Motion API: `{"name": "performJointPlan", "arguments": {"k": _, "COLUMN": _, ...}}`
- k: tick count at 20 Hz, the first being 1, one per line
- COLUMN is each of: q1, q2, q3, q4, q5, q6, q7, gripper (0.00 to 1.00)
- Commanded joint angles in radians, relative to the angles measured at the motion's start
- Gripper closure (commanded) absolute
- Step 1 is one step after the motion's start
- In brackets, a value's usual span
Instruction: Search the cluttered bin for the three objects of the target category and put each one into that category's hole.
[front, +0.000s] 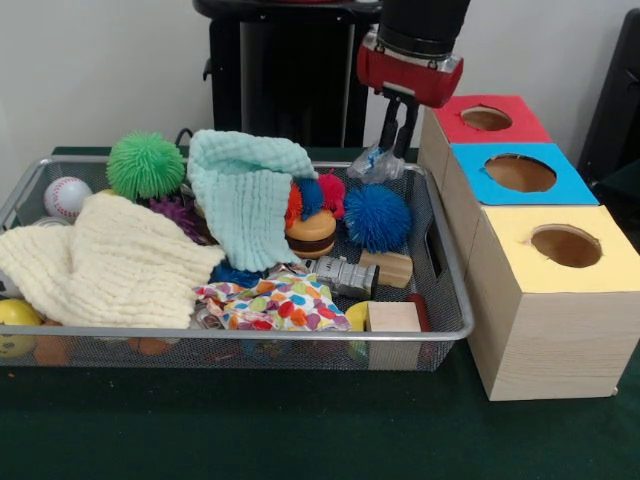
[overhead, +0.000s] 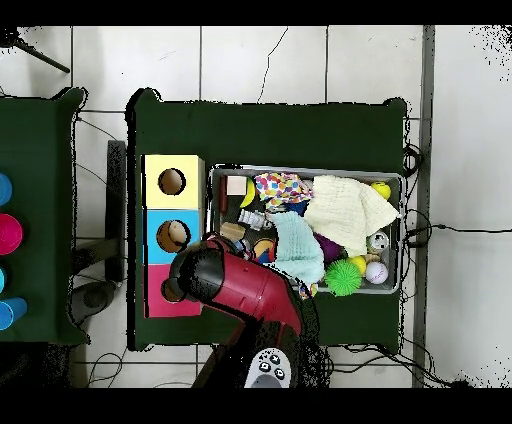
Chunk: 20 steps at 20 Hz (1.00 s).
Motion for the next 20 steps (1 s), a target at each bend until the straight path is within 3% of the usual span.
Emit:
{"name": "performJointPlan", "arguments": {"k": 1, "q1": -0.017, "q2": -0.027, "q3": 0.047, "q4": -0.066, "q5": 0.009, "q6": 0.021, "q7": 0.175, "gripper": 1.00}}
{"name": "performJointPlan", "arguments": {"k": 6, "q1": 0.009, "q2": -0.057, "q3": 0.051, "q4": -0.102, "q5": 0.016, "q6": 0.092, "q7": 0.189, "gripper": 1.00}}
{"name": "performJointPlan", "arguments": {"k": 13, "q1": 0.070, "q2": -0.042, "q3": 0.013, "q4": -0.170, "q5": 0.030, "q6": 0.205, "q7": 0.269, "gripper": 1.00}}
{"name": "performJointPlan", "arguments": {"k": 20, "q1": 0.151, "q2": -0.022, "q3": -0.052, "q4": -0.240, "q5": 0.068, "q6": 0.354, "q7": 0.421, "gripper": 1.00}}
